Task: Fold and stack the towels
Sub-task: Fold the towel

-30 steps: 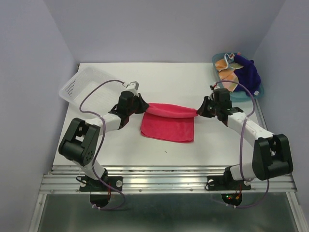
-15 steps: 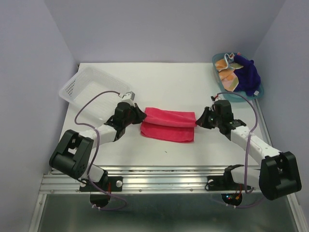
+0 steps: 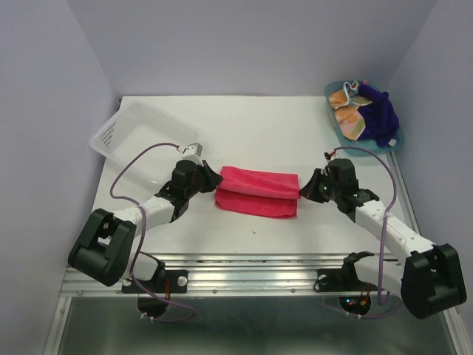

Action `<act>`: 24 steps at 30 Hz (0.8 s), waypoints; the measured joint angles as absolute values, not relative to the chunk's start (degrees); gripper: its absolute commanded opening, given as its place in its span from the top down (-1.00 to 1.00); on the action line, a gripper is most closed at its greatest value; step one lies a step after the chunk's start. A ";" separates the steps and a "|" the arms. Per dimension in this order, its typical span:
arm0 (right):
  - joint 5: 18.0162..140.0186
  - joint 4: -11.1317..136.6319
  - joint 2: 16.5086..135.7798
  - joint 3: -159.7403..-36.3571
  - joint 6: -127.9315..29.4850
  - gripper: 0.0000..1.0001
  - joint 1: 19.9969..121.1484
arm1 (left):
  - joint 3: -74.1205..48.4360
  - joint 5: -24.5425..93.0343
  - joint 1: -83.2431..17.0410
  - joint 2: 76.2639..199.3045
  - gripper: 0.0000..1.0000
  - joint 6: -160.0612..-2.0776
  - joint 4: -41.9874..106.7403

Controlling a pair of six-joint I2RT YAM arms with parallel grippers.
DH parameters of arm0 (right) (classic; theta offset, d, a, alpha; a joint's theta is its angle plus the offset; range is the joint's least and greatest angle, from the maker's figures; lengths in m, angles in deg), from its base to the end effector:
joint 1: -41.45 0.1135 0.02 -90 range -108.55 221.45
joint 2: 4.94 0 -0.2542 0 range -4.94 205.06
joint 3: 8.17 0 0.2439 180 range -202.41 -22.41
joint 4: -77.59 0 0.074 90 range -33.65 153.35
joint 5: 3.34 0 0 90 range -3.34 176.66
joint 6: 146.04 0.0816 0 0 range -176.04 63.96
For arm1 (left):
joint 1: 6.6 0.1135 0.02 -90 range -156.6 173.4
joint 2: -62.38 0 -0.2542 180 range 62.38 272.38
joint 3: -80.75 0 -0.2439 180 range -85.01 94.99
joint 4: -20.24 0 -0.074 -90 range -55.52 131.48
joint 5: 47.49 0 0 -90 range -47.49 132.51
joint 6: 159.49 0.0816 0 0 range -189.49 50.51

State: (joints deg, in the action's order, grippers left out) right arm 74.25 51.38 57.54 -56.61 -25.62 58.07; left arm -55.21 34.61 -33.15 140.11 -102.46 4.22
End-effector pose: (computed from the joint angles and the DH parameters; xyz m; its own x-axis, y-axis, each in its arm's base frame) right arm 0.2407 0.0902 0.1805 -0.7549 0.2907 -0.5879 -0.0629 0.8601 0.5062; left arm 0.2781 -0.1515 0.1796 -0.5325 -0.3365 -0.7767 0.3220 0.7681 -0.5535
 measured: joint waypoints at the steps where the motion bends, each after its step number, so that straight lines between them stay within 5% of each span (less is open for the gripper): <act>1: 74.23 51.34 57.54 -56.26 -25.51 0.99 58.09 | -55.43 34.72 -33.15 139.85 1.00 -102.57 4.31; 14: 71.65 51.95 59.25 -51.15 -24.27 0.98 58.79 | -59.84 35.15 -33.21 138.65 0.96 -104.45 5.14; 15: 71.54 52.06 59.49 -50.82 -24.23 0.97 58.79 | -60.02 35.02 -33.26 138.65 0.72 -104.62 5.20; 23: 68.99 52.21 60.51 -49.55 -23.68 0.39 58.83 | -62.77 36.84 -35.57 136.00 0.14 -106.99 8.44; 24: 68.66 52.23 60.54 -49.55 -23.61 0.29 58.83 | -62.77 37.45 -35.90 135.15 -0.06 -107.05 9.42</act>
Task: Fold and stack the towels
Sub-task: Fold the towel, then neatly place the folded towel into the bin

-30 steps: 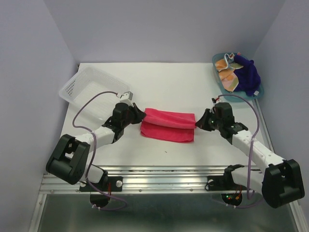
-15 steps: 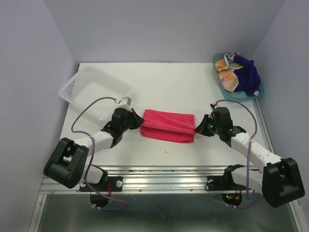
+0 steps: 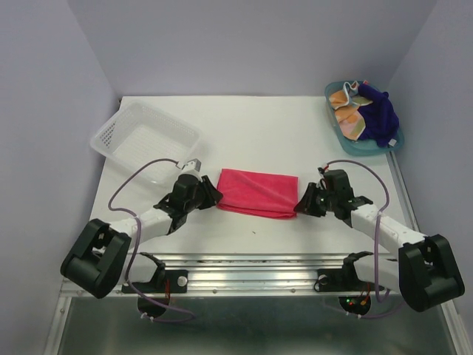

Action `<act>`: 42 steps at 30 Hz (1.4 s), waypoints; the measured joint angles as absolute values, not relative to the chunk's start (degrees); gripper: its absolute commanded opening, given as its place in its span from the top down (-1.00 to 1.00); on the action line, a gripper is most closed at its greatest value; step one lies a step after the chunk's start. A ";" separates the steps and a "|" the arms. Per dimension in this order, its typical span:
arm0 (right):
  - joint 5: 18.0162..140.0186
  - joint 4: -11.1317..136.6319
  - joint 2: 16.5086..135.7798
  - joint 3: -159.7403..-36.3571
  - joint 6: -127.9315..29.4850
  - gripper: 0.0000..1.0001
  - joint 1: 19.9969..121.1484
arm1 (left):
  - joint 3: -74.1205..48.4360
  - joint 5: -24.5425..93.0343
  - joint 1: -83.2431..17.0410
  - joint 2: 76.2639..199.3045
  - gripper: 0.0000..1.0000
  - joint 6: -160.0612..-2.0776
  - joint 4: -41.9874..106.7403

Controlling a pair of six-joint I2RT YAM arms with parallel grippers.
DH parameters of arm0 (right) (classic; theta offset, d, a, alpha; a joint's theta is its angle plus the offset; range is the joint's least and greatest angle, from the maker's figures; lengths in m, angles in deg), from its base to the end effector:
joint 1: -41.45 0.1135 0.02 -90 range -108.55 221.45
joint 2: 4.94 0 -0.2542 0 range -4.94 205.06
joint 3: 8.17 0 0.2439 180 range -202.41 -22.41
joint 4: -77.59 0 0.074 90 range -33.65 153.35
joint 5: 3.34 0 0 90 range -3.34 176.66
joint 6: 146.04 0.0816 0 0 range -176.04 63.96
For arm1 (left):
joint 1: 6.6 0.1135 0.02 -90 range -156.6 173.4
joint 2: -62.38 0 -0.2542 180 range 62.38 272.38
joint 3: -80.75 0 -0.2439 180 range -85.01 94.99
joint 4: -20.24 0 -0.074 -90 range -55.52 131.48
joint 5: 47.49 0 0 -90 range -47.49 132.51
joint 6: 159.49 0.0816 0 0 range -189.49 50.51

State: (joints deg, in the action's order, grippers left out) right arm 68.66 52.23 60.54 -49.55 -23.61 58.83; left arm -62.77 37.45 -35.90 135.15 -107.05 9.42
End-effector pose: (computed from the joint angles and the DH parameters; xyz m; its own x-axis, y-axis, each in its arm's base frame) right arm 0.2174 0.0945 0.1300 -0.8673 0.2630 -0.4227 -0.0126 0.8372 0.5468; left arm 0.2420 -0.1440 0.1452 -0.6368 -0.3390 -0.6926 0.2129 0.7860 -0.5804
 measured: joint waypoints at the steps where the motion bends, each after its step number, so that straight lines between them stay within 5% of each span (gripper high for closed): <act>1: 68.16 52.21 60.51 -49.55 -23.66 0.21 58.85 | -62.77 38.17 -36.23 134.19 -0.14 -107.12 10.47; 4: 67.48 51.75 60.01 -49.46 -23.44 -0.13 59.07 | -62.77 39.52 -36.64 131.35 -0.45 -107.49 12.94; 10: 69.16 48.54 55.79 -49.66 -23.46 -0.29 59.16 | -62.66 41.29 -36.95 127.06 -0.86 -107.53 15.63; 24: 75.48 48.45 68.73 -57.40 -21.27 -0.29 59.16 | -51.58 43.79 -36.99 141.99 -0.84 -105.48 17.64; 29: 75.22 50.09 72.91 -57.59 -20.27 -0.20 59.16 | -50.38 43.68 -36.99 146.60 -0.55 -104.89 16.94; 33: 74.01 52.38 74.87 -58.07 -19.88 -0.13 59.23 | -49.68 43.22 -36.99 149.45 -0.13 -104.67 15.43; 38: 73.38 54.18 76.71 -58.03 -18.65 0.41 59.55 | -49.55 41.88 -36.99 150.67 0.47 -104.41 15.02; 42: 74.06 54.40 77.23 -57.92 -18.06 0.58 59.55 | -49.92 41.18 -36.99 150.67 0.89 -104.52 14.19</act>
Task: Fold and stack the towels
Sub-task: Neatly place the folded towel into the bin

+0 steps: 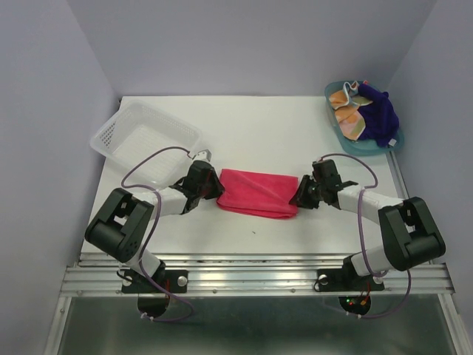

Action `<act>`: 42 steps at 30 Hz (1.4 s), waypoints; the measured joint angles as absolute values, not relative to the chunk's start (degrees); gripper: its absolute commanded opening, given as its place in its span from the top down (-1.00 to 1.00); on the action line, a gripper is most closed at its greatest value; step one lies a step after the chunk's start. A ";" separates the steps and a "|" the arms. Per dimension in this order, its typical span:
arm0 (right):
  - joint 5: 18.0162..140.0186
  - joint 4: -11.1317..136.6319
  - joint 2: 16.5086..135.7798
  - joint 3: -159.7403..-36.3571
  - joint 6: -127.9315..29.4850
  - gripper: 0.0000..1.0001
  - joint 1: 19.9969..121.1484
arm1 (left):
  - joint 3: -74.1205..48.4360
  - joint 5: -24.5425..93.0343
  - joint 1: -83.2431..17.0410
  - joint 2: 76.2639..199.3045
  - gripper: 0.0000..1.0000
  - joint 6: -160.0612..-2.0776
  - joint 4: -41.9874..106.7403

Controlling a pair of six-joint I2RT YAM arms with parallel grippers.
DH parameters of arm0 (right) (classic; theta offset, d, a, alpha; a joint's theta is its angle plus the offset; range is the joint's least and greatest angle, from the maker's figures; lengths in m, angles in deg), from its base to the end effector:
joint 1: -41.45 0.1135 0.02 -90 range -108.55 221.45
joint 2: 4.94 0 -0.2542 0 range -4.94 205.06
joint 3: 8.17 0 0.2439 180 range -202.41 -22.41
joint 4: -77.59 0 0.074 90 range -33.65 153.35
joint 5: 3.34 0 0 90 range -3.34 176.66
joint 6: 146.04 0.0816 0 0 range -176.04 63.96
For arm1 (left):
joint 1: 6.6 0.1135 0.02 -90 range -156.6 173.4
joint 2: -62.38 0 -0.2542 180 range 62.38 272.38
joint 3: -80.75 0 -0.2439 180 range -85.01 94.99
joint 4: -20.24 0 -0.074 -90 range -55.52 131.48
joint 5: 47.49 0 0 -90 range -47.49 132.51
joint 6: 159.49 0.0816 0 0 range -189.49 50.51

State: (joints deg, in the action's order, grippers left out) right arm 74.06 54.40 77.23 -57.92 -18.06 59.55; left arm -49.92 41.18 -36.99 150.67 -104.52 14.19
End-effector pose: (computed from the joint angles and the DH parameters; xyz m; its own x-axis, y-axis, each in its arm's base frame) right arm 0.2587 0.1033 0.1078 -0.8769 0.3452 -0.3344 0.1514 0.8588 0.4895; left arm 0.2860 -0.1699 0.1297 -0.6837 -0.2643 -0.6802 0.1589 0.8559 -0.4922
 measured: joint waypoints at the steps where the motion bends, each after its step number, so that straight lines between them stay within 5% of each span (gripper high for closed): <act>1: 74.23 54.42 77.23 -57.86 -18.06 0.63 59.55 | -50.01 41.10 -36.99 150.67 0.98 -104.62 14.05; 3: 74.43 54.53 77.23 -57.57 -17.89 0.76 59.55 | -50.34 40.70 -36.99 150.67 1.00 -104.71 13.51; 11: 74.63 54.99 76.86 -56.98 -17.67 0.78 59.55 | -52.30 39.55 -36.99 150.65 1.00 -105.32 10.43; 29: 73.42 55.05 74.74 -56.28 -20.09 -0.07 59.86 | -52.48 45.03 -40.05 143.48 1.00 -98.83 13.88; 42: 75.70 51.75 71.79 -56.28 -22.43 -0.18 59.90 | -47.52 48.51 -40.40 143.15 1.00 -90.88 19.85</act>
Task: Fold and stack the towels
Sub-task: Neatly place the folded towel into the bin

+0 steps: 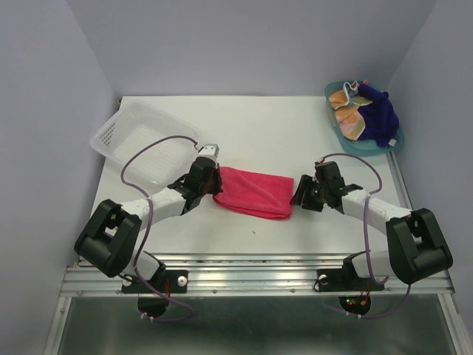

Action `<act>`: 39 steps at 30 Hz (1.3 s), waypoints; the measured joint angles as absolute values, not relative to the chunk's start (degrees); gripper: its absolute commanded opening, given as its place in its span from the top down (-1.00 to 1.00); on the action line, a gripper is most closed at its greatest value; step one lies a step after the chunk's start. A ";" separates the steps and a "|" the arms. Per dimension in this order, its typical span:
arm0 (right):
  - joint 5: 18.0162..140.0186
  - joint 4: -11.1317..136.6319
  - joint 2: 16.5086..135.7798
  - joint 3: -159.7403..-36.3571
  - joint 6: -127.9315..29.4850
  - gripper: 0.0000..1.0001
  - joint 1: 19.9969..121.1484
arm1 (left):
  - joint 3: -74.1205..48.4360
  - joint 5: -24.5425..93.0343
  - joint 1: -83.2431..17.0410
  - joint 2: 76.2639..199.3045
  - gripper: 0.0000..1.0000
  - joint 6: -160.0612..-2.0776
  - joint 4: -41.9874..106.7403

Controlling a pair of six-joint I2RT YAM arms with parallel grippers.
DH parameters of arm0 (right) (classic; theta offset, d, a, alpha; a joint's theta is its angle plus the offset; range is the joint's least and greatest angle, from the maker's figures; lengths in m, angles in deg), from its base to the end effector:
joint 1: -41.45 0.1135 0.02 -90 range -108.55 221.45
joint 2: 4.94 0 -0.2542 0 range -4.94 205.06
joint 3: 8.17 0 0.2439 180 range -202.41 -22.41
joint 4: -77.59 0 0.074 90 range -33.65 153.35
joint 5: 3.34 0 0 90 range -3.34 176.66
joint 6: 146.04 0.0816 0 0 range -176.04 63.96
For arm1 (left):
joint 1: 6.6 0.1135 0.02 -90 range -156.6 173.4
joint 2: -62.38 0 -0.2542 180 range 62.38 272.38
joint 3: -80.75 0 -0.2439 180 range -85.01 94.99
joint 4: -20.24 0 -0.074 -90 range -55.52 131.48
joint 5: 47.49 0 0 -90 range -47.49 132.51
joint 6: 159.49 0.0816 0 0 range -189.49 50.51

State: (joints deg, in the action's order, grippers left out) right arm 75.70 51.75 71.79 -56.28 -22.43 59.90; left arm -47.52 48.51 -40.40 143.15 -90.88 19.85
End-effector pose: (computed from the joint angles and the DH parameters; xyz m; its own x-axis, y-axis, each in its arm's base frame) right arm 0.2468 0.0987 0.1187 -0.8729 0.2817 -0.3985 0.0812 0.8890 0.4506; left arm 0.2778 -0.1757 0.1716 -0.5450 -0.0717 -0.8354 0.2989 0.9143 -0.2734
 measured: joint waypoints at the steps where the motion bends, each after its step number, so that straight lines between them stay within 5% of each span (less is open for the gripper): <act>1: 75.78 51.64 71.66 -56.28 -22.65 -0.19 59.90 | -46.55 49.21 -40.43 144.13 1.00 -90.94 20.90; 21: 75.72 51.34 68.82 -55.34 -23.74 -0.22 59.90 | -38.03 62.28 -46.61 151.96 1.00 -90.83 30.99; 23: 75.72 51.36 68.82 -55.34 -23.83 -0.22 59.90 | -37.86 63.37 -46.55 152.96 0.65 -91.71 32.57; 24: 75.72 51.34 68.82 -55.32 -23.90 -0.22 59.90 | -37.37 63.98 -46.48 153.55 0.15 -92.28 33.79; 28: 75.72 51.36 68.82 -55.32 -23.98 -0.22 59.90 | -35.67 64.94 -46.20 154.97 -0.48 -93.57 35.80; 32: 75.70 51.36 68.82 -55.32 -24.31 -0.23 59.90 | -35.25 64.68 -45.52 155.41 -0.75 -94.09 36.09; 39: 75.68 51.36 68.82 -55.30 -24.36 -0.23 59.90 | -35.28 61.03 -43.97 157.20 -0.64 -94.37 34.95</act>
State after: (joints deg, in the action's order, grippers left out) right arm 75.68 51.36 68.82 -55.30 -24.36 59.90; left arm -35.28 61.03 -43.97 157.20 -94.37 34.95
